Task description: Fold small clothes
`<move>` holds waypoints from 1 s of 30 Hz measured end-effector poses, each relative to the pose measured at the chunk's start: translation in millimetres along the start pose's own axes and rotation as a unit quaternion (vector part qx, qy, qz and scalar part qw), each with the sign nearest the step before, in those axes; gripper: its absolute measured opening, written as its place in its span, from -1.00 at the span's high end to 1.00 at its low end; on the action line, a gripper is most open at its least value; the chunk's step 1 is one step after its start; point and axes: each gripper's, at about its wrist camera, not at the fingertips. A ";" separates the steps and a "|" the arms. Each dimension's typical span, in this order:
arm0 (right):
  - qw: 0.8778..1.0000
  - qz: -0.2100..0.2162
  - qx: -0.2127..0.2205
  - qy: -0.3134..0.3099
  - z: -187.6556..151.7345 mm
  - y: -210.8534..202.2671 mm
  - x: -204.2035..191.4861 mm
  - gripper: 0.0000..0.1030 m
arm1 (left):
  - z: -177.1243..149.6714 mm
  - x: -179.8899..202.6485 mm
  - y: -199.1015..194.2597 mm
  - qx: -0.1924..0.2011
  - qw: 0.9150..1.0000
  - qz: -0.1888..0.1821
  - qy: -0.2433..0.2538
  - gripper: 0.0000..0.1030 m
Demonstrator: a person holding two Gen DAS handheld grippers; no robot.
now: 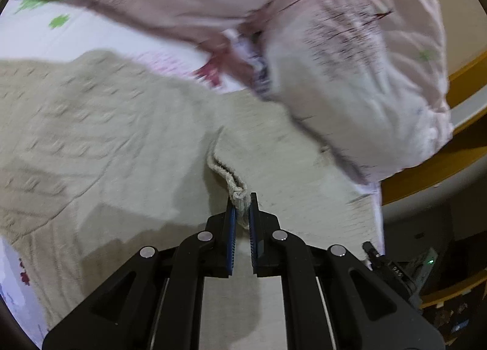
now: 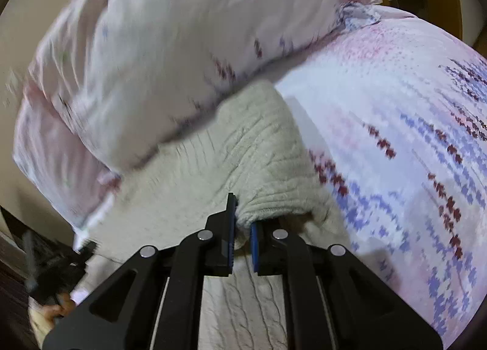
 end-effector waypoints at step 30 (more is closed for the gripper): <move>0.986 -0.046 -0.023 -0.160 -24.5 20.0 -76.2 -0.10 | -7.7 -127.2 -153.6 0.134 0.985 0.060 -0.088 -0.16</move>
Point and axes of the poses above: each gripper's, at about its wrist camera, not at the fingertips, and y roughly the way its jaws point, x to its right, z to its top, and after that the axes turned 9 degrees about x, right-handed
